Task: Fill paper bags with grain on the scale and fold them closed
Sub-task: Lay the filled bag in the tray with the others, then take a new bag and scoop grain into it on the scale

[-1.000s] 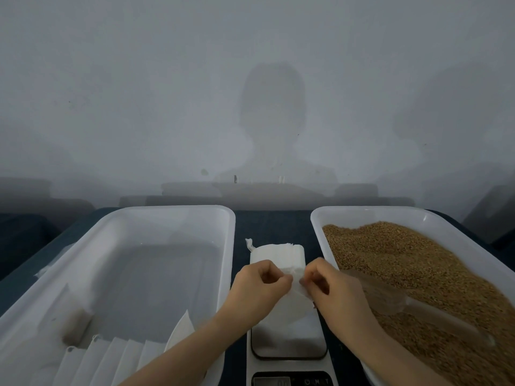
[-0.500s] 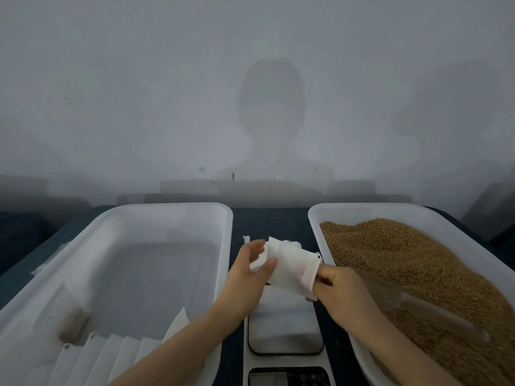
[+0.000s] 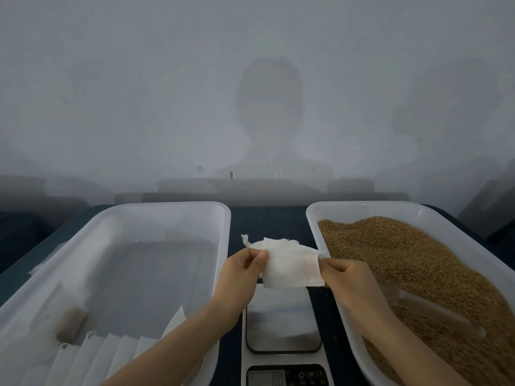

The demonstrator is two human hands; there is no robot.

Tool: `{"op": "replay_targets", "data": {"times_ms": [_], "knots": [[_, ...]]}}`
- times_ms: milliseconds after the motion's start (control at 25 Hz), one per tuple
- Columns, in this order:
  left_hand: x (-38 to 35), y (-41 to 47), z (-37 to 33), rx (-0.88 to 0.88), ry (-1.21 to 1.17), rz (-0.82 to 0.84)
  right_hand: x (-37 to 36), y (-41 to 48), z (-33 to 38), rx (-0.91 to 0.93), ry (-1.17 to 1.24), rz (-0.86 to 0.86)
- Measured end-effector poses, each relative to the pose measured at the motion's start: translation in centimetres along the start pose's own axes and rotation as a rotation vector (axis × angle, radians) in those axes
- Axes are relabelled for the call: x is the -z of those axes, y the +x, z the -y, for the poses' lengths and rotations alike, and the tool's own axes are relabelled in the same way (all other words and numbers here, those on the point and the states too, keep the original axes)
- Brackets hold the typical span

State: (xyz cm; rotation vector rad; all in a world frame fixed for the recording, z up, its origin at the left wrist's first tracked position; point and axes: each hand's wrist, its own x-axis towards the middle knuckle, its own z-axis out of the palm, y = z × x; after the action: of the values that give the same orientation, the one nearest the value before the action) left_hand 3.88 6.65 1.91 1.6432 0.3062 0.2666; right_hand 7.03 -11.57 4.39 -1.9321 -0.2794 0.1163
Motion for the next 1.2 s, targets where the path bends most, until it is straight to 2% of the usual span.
{"op": "replay_targets", "data": {"times_ms": [160, 240, 320, 400, 480, 560, 720, 880, 1040, 1200], "knots": [[-0.1, 0.0, -0.1, -0.024, 0.030, -0.022, 0.1, -0.2, 0.1, 0.036, 0.001, 0.031], [0.1, -0.6, 0.2, -0.213, 0.165, 0.037, -0.2, -0.3, -0.1, 0.071, -0.060, 0.053], [-0.2, -1.3, 0.6, -0.503, 0.473, 0.196, -0.4, -0.3, -0.3, 0.136, -0.120, 0.059], [-1.0, -1.5, 1.4, -0.634, 0.739, 0.332, -0.7, -0.4, -0.6, 0.212, -0.178, 0.081], [-1.4, -1.2, 1.7, -0.544, 0.807, 0.329, -0.9, -0.5, -0.8, 0.270, -0.239, 0.112], [-1.4, -0.7, 1.8, -0.416, 0.710, 0.261, -1.1, -0.7, -0.6, 0.306, -0.241, 0.120], [-1.1, -0.8, 1.2, -0.253, 0.533, 0.311, -0.8, -0.8, -0.4, 0.399, -0.246, 0.122], [-0.8, -0.6, 1.0, -0.175, 0.456, 0.350, -0.9, -0.7, -1.0, 0.454, -0.417, 0.171], [-0.7, -0.5, 1.2, -0.164, 0.426, 0.406, -0.9, -0.7, -1.1, 0.477, -0.419, 0.149], [-0.7, -0.6, 0.8, -0.153, 0.418, 0.368, -1.0, -0.7, -1.0, 0.481, -0.435, 0.141]]}}
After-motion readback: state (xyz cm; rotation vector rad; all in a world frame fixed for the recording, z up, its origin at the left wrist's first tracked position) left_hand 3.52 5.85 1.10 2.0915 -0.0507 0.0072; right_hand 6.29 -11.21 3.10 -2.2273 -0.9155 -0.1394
